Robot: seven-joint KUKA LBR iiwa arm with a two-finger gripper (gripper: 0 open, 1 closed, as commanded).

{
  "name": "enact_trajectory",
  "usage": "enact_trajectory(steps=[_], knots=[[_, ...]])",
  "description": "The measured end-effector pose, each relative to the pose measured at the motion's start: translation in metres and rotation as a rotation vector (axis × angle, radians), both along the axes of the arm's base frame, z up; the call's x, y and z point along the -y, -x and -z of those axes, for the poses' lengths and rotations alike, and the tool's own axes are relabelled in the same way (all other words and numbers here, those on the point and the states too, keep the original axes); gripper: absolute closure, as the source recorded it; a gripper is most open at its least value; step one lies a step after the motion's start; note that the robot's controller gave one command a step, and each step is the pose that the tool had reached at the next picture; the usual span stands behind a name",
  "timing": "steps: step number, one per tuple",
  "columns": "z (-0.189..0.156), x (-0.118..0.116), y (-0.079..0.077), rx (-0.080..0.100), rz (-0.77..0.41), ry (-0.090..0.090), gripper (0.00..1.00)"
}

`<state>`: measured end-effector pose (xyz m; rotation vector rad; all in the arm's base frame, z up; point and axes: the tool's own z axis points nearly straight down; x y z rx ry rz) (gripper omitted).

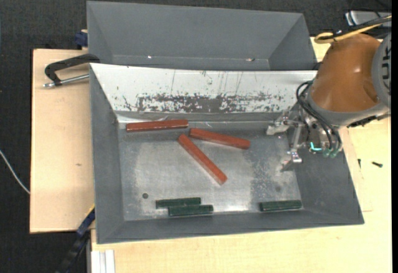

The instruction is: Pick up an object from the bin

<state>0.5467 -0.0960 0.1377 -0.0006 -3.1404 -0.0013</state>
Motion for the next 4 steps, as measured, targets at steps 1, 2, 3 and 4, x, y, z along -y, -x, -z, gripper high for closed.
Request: enact_trajectory(steps=[1,2,3,4], knots=[[0.039,-0.029,-0.024,0.008,-0.020,0.002,0.00],[0.063,-0.048,-0.032,0.002,0.034,-0.001,0.00],[0.060,-0.024,-0.059,0.007,0.164,-0.003,1.00],[0.062,-0.023,-0.059,0.016,0.166,0.000,0.00]])
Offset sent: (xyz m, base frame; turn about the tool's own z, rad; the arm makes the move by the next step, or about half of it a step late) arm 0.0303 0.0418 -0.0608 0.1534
